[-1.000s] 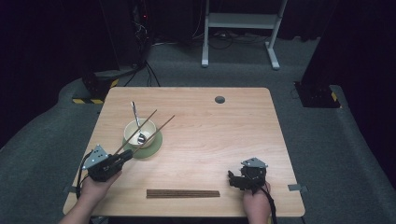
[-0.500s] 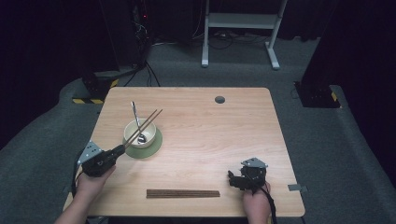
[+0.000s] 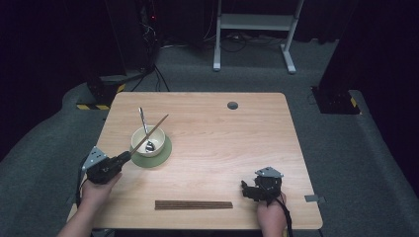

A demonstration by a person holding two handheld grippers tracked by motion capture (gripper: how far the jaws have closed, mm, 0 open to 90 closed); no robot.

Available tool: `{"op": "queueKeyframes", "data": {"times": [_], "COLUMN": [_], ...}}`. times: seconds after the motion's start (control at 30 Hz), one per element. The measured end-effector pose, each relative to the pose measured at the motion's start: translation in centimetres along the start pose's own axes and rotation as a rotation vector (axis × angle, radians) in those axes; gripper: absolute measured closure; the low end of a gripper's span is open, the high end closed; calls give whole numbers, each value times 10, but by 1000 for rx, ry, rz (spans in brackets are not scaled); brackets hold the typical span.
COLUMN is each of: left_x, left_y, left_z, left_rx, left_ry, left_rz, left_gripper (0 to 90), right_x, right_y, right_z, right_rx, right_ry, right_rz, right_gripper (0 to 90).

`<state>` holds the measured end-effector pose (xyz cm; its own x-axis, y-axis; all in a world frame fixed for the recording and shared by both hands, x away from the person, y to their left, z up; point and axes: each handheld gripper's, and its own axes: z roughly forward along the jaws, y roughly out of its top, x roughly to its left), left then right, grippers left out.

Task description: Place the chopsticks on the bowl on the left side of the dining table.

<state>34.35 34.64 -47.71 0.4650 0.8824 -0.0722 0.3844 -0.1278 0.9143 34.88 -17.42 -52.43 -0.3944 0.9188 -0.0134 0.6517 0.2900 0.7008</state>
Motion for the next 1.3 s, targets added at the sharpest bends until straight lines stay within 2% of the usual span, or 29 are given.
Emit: {"op": "queueKeyframes", "data": {"times": [0.43, 0.7, 0.8, 0.97, 1.03, 1.1, 1.17, 1.3], "left_x": [-3, -6, -9, -7, -4, 1, 3, 3], "left_y": [-3, -3, -2, 4, 3, 1, -3, -11], "left_z": [5, 5, 2, -10, -13, -16, -17, -17], "left_rx": [40, 40, 20, -45, -51, -43, -16, 27], "left_ry": [27, 25, 17, 59, 79, 85, 91, 63], "left_rz": [46, 63, 60, 28, 15, -4, -2, -15], "left_gripper": [839, 824, 766, 666, 605, 546, 469, 402], "right_x": [0, 0, 0, 0, 0, 0, 0, 0], "right_y": [0, 0, 0, 0, 0, 0, 0, 0], "right_z": [0, 0, 0, 0, 0, 0, 0, 0], "right_rx": [0, 0, 0, 0, 0, 0, 0, 0], "right_ry": [0, 0, 0, 1, 1, 1, 1, 3], "right_rz": [0, 0, -1, -1, -1, 0, -1, -3], "right_gripper": [96, 96, 96, 96, 96, 96, 96, 96]}}
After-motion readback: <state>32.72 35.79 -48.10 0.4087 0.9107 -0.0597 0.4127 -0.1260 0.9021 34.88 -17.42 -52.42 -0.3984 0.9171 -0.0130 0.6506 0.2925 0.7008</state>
